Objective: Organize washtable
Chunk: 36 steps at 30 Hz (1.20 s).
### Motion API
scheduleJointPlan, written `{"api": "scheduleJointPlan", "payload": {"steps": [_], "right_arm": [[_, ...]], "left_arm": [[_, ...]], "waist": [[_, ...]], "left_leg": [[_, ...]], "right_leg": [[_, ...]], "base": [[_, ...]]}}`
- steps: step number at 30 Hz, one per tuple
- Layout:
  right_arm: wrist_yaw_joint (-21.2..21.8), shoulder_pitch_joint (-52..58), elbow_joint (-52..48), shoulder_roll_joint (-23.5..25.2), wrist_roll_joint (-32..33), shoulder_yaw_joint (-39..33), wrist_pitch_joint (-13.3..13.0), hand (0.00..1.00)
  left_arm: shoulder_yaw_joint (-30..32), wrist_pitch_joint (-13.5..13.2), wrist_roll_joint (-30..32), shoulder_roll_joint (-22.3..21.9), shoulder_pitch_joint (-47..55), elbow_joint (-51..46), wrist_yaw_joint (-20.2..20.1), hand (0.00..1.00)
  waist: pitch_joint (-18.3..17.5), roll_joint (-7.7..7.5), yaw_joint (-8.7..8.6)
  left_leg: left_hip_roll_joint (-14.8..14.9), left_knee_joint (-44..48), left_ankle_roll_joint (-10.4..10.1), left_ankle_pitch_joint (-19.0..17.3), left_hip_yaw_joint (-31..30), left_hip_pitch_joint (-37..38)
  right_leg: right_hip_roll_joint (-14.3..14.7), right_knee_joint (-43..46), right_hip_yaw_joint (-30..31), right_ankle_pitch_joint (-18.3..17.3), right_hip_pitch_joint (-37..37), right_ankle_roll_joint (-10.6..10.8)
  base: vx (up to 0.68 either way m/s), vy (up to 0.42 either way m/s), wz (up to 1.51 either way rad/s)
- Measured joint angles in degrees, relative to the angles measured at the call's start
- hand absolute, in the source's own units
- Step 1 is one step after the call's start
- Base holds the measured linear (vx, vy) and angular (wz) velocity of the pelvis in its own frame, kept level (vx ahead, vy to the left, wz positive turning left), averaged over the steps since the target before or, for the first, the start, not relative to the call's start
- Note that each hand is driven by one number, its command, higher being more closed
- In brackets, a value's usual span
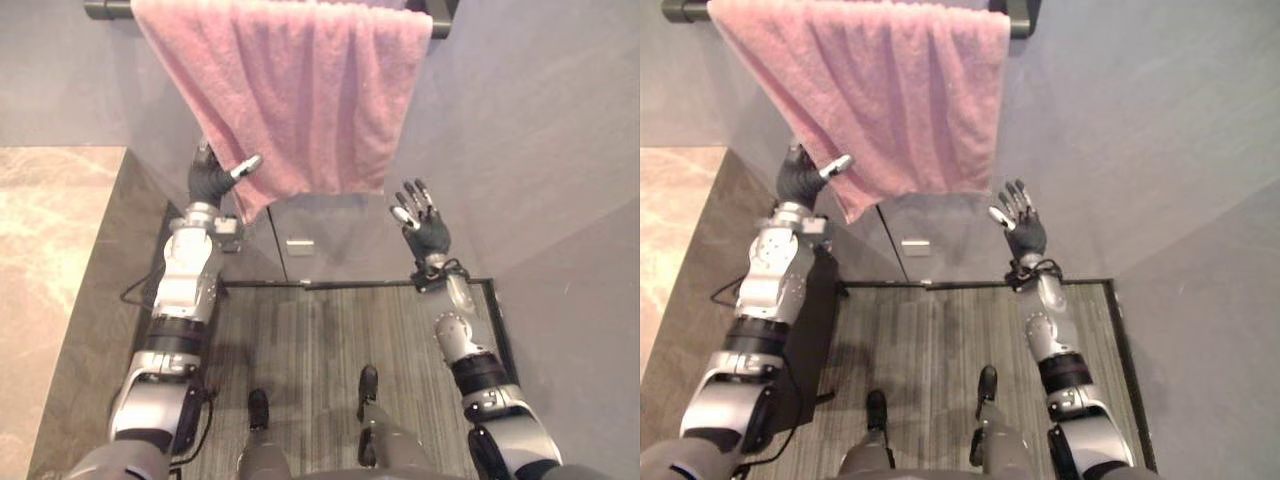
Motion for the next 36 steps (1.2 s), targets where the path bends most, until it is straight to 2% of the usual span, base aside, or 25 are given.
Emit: {"api": "scheduleJointPlan", "payload": {"steps": [6, 11, 14, 16, 18, 19, 20, 21, 22, 23, 24, 27, 28, 29, 35, 36], "right_arm": [[0.88, 8.06, -0.26, 0.13, -0.75, -1.39, 0.99, 0.0], [1.75, 18.12, -0.73, 0.25, -2.33, -4.07, 2.01, 0.0], [3.64, 24.28, -0.96, 1.98, -2.21, -3.52, 2.83, 0.0], [5.23, 28.26, -0.97, 2.47, -2.2, -0.95, 4.24, 0.0], [6.91, 31.95, -0.98, 2.77, -2.26, 4.57, 6.18, 0.0], [7.49, 32.42, -1.1, 2.5, -2.29, 6.1, 6.6, 0.0], [8.46, 32.35, -1.22, 1.81, -2.32, 9.45, 7.5, 0.0], [9.63, 31.24, -1.6, 1.42, -2.38, 12.29, 8.21, 0.0], [9.81, 31.24, -2.71, 1.9, -2.34, 13.45, 8.3, 0.0], [10.73, 31.23, -5.32, 2.67, -2.0, 15.15, 8.21, 0.0], [11.67, 28.99, -6.71, 2.17, -1.35, 17.05, 8.24, 0.0], [11.99, 26.09, -12.5, 1.82, 0.92, 17.61, 7.41, 0.0], [11.66, 23.43, -14.63, 1.83, 2.08, 17.61, 6.21, 0.0], [11.5, 22.0, -15.2, 1.86, 2.29, 17.64, 5.57, 0.0], [7.42, 7.75, -16.86, 4.17, 4.02, 17.43, 1.12, 0.0], [6.61, 5.46, -16.82, 4.25, 4.01, 17.21, 0.54, 0.0]], "left_arm": [[4.23, 0.23, 2.14, -0.73, 8.59, -1.41, -0.15, 0.0], [6.13, 0.72, 3.74, -6.05, 22.17, -2.62, -1.44, 0.0], [3.16, 2.78, 0.43, -9.44, 33.83, -4.03, -5.2, 0.0], [-0.07, 4.6, -0.36, -10.95, 40.6, -4.72, -8.38, 0.0], [-4.47, 5.99, -1.63, -12.43, 45.93, -4.7, -10.91, 0.0], [-5.74, 6.3, -2.35, -12.59, 46.73, -4.71, -11.53, 0.0], [-8.42, 6.62, -2.8, -13.41, 47.91, -4.7, -12.41, 0.0], [-10.97, 6.86, -3.84, -14.28, 48.52, -5.98, -12.94, 0.0], [-12.11, 6.89, -4.51, -13.52, 48.62, -7.3, -13.31, 0.0], [-13.89, 6.88, -6.27, -12.91, 47.86, -9.15, -14.35, 0.0], [-14.8, 6.75, -8.34, -13.32, 47.36, -11.43, -14.83, 0.0], [-16.67, 6.41, -11.42, -13.41, 43.85, -14.3, -14.92, 0.0], [-17.29, 6.24, -12.52, -13.55, 40.04, -14.43, -13.81, 0.0], [-17.64, 6.09, -12.78, -13.62, 38.38, -14.57, -13.23, 0.0], [-18.11, 1.79, -15.38, -16.44, 25.76, -18.28, -7.25, 0.0], [-18.11, 1.11, -15.96, -16.85, 23.28, -18.28, -6.3, 0.0]], "waist": [[-0.85, 0.88, 0.5], [-1.57, 2.07, 1.37], [-1.66, 2.21, 1.41], [-1.66, 2.22, 1.44], [-1.65, 2.24, 1.57], [-1.71, 2.4, 1.55], [-2.19, 4.66, 1.77], [-2.65, 6.69, 1.9], [-2.7, 6.4, 1.36], [-2.91, 5.48, 1.73], [-3.0, 5.51, 2.22], [-3.06, 5.59, 2.04], [-3.07, 5.47, 1.37], [-3.11, 5.36, 1.38], [-3.04, 5.34, 1.75], [-3.01, 5.38, 1.74]], "left_leg": [[0.03, 0.01, 0.13, -0.15, 0.01, 0.4], [0.05, 0.03, 0.27, -0.77, 0.17, 1.63], [0.12, 0.26, 0.09, -0.99, 0.18, 1.9], [0.11, 0.29, 0.03, -1.05, 0.24, 1.96], [0.07, 0.26, 0.27, -1.18, 0.56, 2.2], [0.18, 0.17, 0.31, -1.21, 0.57, 2.2], [2.37, -0.05, 0.86, -1.53, 0.42, 1.5], [4.87, 0.02, 0.46, -1.94, 0.75, 0.48], [4.61, -0.01, -0.14, -2.65, 0.69, 0.29], [3.94, 0.39, -1.14, -1.95, 0.55, -0.02], [3.81, 0.39, -1.15, -1.87, 0.71, -0.19], [3.71, 0.39, -0.78, -1.89, 1.05, -0.8], [3.57, 0.39, -0.56, -1.72, 1.03, -0.9], [3.43, 0.38, -0.49, -1.67, 1.03, -0.86], [2.39, 0.38, 0.4, 0.08, 1.22, -0.73], [2.26, 0.38, 0.6, 0.27, 1.18, -0.71]], "right_leg": [[0.03, -0.02, 0.06, -0.22, 0.39, -0.02], [0.04, -0.02, 0.19, -0.61, 1.53, 0.34], [0.08, -0.19, 0.23, -0.91, 1.81, 0.21], [0.09, -0.22, 0.3, -1.14, 1.83, 0.45], [0.07, -0.26, 0.68, -1.32, 1.93, 0.7], [0.18, -0.27, 0.94, -2.08, 1.89, 1.65], [1.52, 0.32, 1.31, -5.27, 1.66, 5.29], [3.59, 10.24, 1.21, -6.07, -1.55, 1.1], [3.19, 13.49, 1.54, -9.31, -1.66, 0.99], [2.59, 12.28, 1.61, -12.72, -0.81, 0.41], [2.62, 10.37, 1.2, -12.49, -0.57, 0.95], [3.04, 5.22, 0.63, -9.68, 0.96, 1.5], [2.97, 2.67, -0.09, -9.03, 2.36, 1.96], [2.98, 2.03, -0.11, -8.83, 2.7, 2.01], [2.35, 0.42, -0.27, -4.91, 3.3, 1.04], [2.14, 0.19, -0.25, -4.17, 3.4, 0.16]], "base": [[0.04, 0.042, 0.0], [0.05, 0.052, -0.02], [0.04, 0.049, 0.0], [0.03, 0.045, -0.02], [0.01, 0.039, -0.04], [0.0, 0.025, -0.11], [-0.01, -0.011, -0.2], [0.02, -0.004, -0.07], [0.08, -0.004, 0.17], [0.08, -0.015, 0.12], [0.06, -0.038, -0.08], [0.02, -0.032, -0.19], [0.01, -0.008, 0.06], [0.0, -0.013, 0.08], [0.03, -0.004, -0.01], [0.09, 0.0, -0.04]]}}
